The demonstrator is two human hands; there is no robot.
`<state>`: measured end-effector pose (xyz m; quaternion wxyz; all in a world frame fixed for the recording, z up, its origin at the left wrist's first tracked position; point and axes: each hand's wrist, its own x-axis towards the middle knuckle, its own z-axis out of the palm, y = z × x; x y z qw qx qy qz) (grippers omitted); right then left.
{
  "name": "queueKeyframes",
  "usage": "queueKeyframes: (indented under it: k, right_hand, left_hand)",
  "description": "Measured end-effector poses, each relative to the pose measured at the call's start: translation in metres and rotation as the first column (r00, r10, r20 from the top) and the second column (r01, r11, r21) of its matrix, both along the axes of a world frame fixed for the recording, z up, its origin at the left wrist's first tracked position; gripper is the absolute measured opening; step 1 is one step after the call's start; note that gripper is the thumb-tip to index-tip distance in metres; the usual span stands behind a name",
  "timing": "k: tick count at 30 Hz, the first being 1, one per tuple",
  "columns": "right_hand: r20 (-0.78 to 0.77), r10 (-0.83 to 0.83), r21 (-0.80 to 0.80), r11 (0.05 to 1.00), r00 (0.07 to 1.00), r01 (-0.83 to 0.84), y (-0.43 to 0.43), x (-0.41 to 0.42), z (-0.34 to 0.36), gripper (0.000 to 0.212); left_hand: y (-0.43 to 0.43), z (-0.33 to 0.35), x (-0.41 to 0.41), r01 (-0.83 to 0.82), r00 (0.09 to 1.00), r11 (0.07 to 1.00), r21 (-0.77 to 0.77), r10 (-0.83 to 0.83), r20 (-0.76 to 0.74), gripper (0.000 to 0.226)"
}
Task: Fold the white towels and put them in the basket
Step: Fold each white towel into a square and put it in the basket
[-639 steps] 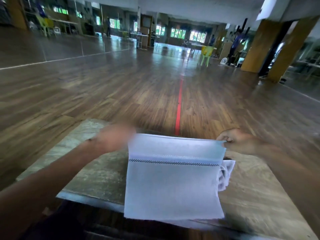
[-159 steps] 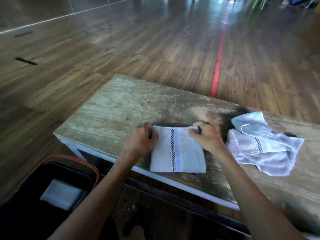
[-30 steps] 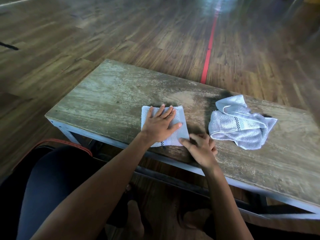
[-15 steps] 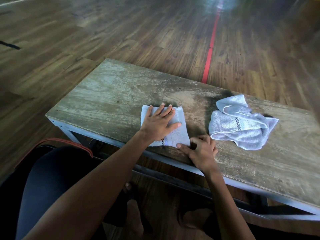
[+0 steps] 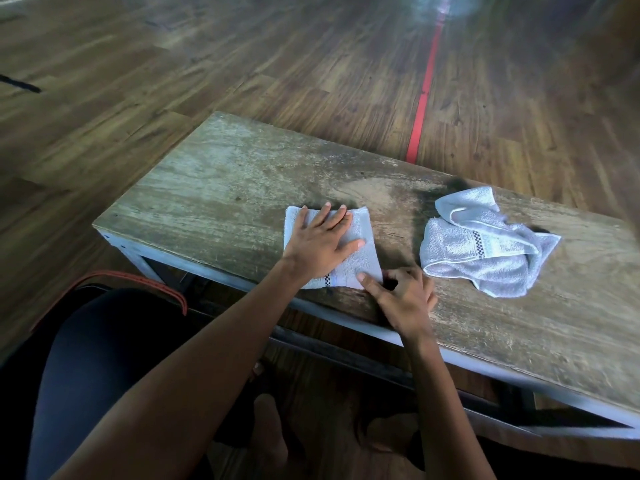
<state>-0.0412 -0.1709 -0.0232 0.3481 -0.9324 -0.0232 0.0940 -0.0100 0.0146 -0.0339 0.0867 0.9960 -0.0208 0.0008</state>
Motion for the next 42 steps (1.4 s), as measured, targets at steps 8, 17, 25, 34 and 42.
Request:
queueKeyframes:
  k: [8,17,25,34,42]
  right_hand:
    - [0.025,0.074,0.042,0.996,0.997,-0.075,-0.014,0.006,-0.006,0.029]
    - [0.43,0.096,-0.144,0.989,0.898,-0.036,0.029,0.009,0.008,0.045]
    - [0.058,0.492,-0.526,0.755,0.869,-0.392,0.046,0.032,-0.004,0.061]
    - [0.101,0.202,-0.299,0.94,0.974,-0.164,0.041,0.054,-0.013,0.063]
    - [0.05,0.005,-0.199,0.98,0.999,0.006,0.048,0.051,0.008,0.044]
  left_hand:
    - [0.002,-0.001,0.002,0.023,1.0,1.0,-0.02,-0.023,-0.012,0.072]
    - [0.0,0.006,-0.041,-0.225,0.961,0.971,-0.086,0.236,0.143,0.06]
    - [0.014,-0.016,-0.061,-0.258,0.952,0.954,-0.152,0.279,0.13,0.074]
    - [0.028,-0.008,-0.044,-0.434,0.898,0.867,-0.245,0.438,-0.042,0.089]
    - [0.007,0.001,-0.044,-0.59,0.796,0.765,-0.259,0.605,-0.026,0.066]
